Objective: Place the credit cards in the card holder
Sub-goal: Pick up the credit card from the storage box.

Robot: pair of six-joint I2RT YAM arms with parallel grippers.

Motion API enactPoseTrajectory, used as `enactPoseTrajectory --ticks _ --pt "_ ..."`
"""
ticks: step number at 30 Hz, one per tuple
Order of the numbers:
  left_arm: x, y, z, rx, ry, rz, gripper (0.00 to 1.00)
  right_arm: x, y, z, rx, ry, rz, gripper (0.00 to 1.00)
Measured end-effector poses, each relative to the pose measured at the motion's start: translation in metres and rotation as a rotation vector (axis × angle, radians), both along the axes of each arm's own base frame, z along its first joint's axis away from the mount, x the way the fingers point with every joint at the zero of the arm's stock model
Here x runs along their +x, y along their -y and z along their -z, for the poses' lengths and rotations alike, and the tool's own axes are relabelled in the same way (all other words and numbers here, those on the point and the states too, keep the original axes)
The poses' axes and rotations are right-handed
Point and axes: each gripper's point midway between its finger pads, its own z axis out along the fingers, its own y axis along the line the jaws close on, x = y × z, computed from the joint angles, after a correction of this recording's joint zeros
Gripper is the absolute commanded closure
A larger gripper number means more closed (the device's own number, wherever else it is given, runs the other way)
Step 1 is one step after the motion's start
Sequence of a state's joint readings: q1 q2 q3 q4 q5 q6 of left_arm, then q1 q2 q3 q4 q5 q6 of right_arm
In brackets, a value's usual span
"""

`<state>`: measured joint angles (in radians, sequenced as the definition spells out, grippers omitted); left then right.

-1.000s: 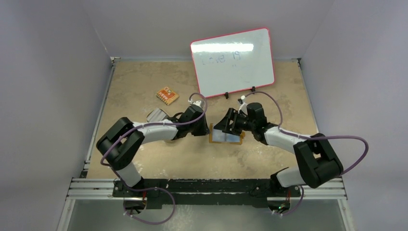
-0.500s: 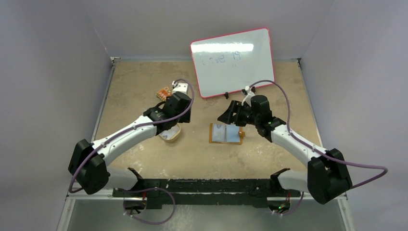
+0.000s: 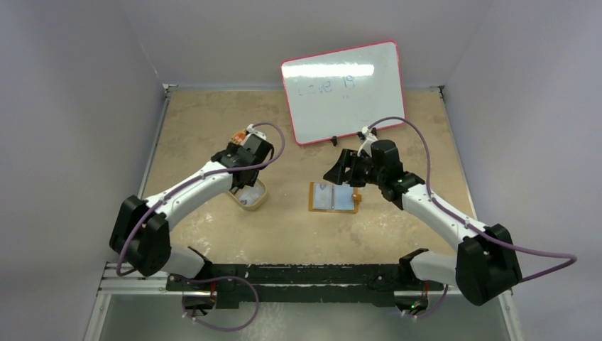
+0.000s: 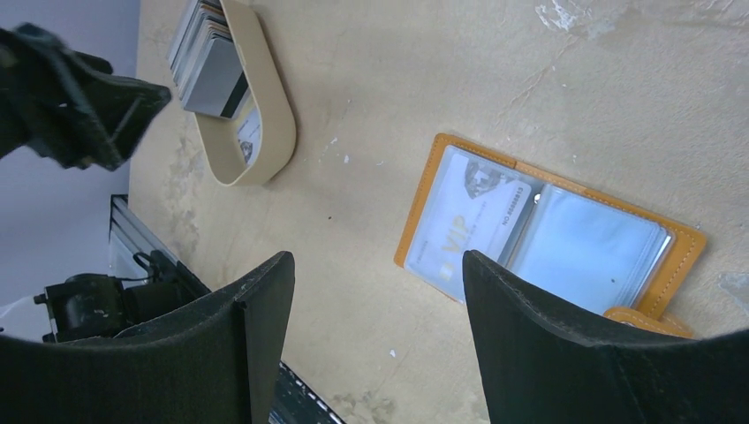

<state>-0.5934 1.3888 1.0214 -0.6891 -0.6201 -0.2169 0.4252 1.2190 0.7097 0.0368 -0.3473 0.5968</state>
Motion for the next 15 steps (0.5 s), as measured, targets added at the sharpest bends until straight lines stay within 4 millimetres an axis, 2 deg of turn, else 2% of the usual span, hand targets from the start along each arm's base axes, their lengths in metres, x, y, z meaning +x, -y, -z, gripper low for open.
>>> enactPoseTrajectory --ticks 6,15 --pt "0.001 -0.003 0.032 0.098 -0.119 0.014 0.39 0.002 -0.001 -0.009 0.006 0.027 -0.004 0.28" --pt "0.013 -0.005 0.041 0.179 -0.14 0.007 0.4 0.002 -0.001 -0.009 0.005 0.029 -0.007 0.28"
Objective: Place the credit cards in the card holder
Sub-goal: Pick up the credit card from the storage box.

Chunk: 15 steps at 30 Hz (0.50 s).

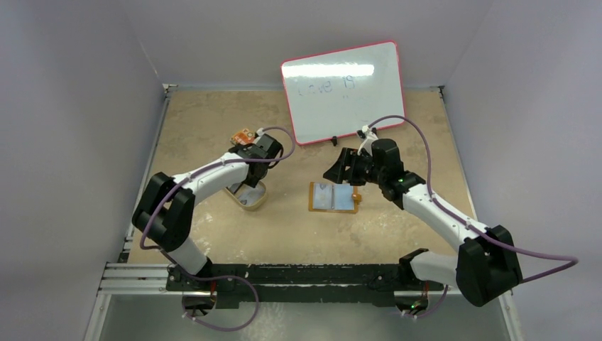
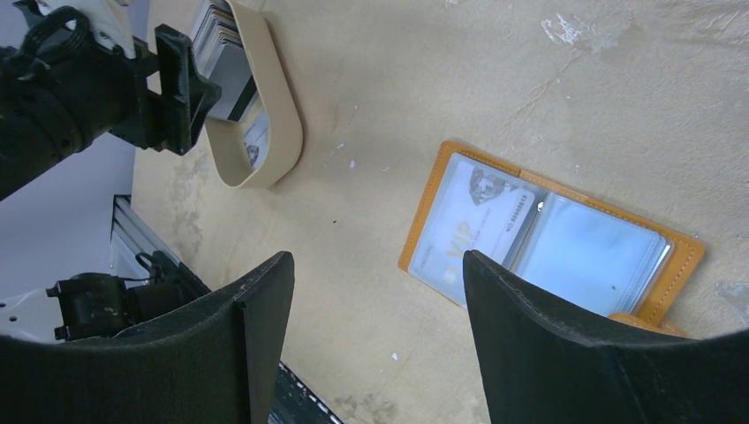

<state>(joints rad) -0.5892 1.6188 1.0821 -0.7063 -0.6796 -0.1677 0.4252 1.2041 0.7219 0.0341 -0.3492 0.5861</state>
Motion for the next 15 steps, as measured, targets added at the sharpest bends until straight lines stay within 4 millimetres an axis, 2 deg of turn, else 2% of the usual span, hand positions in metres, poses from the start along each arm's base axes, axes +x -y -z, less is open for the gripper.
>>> enactPoseTrajectory --ticks 6,15 --pt "0.0 -0.006 0.013 0.068 -0.037 -0.008 0.42 0.0 0.0 0.0 0.0 0.001 -0.001 0.28" --pt "0.004 -0.012 0.013 0.126 -0.035 -0.021 0.51 0.0 0.0 0.0 0.0 0.001 -0.001 0.27"
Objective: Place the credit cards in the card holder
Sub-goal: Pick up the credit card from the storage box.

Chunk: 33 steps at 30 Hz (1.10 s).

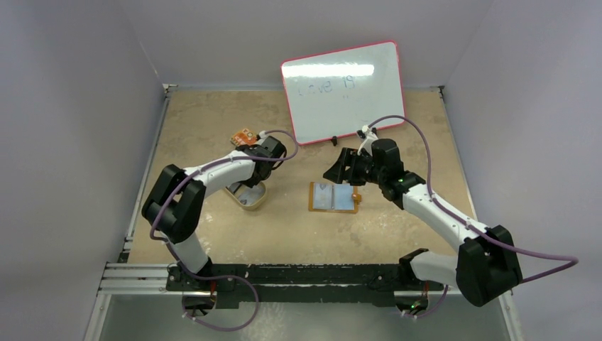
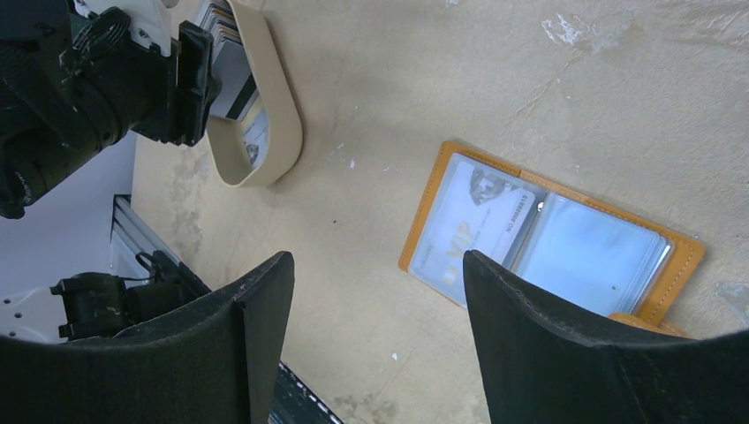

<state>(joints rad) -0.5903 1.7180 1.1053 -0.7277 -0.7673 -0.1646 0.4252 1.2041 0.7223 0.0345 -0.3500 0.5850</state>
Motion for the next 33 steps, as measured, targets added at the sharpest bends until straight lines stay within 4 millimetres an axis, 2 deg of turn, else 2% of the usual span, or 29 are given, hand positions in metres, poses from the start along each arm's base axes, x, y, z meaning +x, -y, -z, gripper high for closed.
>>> enactPoseTrajectory --ticks 25,33 --pt "0.0019 -0.0008 -0.0025 0.015 0.0 -0.003 0.77 -0.0007 -0.0006 -0.0002 0.002 0.0 -0.006 0.28" --pt "0.0001 0.0009 -0.0011 0.003 -0.014 -0.001 0.89 -0.0006 -0.0006 0.0 0.002 -0.001 -0.006 0.27"
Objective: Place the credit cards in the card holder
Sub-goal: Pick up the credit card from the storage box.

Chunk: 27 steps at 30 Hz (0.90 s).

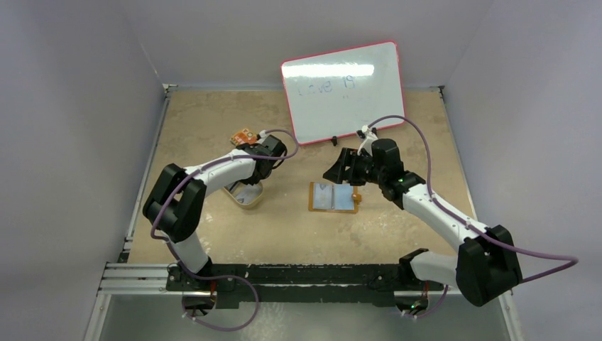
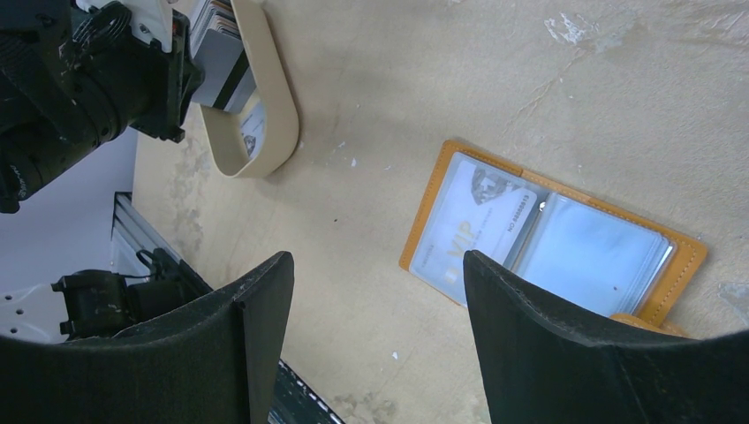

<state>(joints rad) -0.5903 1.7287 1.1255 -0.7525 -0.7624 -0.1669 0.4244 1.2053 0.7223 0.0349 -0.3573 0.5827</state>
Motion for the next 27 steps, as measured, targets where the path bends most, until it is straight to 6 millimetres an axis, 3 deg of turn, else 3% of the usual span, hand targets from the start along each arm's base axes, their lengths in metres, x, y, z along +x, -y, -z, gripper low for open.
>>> enactPoseTrajectory --ticks 5,16,22,27 --pt "-0.003 0.004 0.0 -0.025 -0.024 0.0 1.0 0.0 0.0 0.001 -0.001 -0.002 -0.001 0.27" --pt "-0.017 0.022 -0.004 -0.17 -0.081 -0.023 1.0 0.0 -0.001 0.002 0.0 -0.007 -0.004 0.27" --pt "-0.024 0.034 -0.02 -0.294 -0.054 -0.037 1.0 0.004 0.004 0.01 -0.006 -0.029 0.012 0.28" --pt "-0.028 0.053 -0.049 -0.476 0.013 -0.026 1.0 0.016 0.032 0.033 -0.063 -0.097 0.107 0.28"
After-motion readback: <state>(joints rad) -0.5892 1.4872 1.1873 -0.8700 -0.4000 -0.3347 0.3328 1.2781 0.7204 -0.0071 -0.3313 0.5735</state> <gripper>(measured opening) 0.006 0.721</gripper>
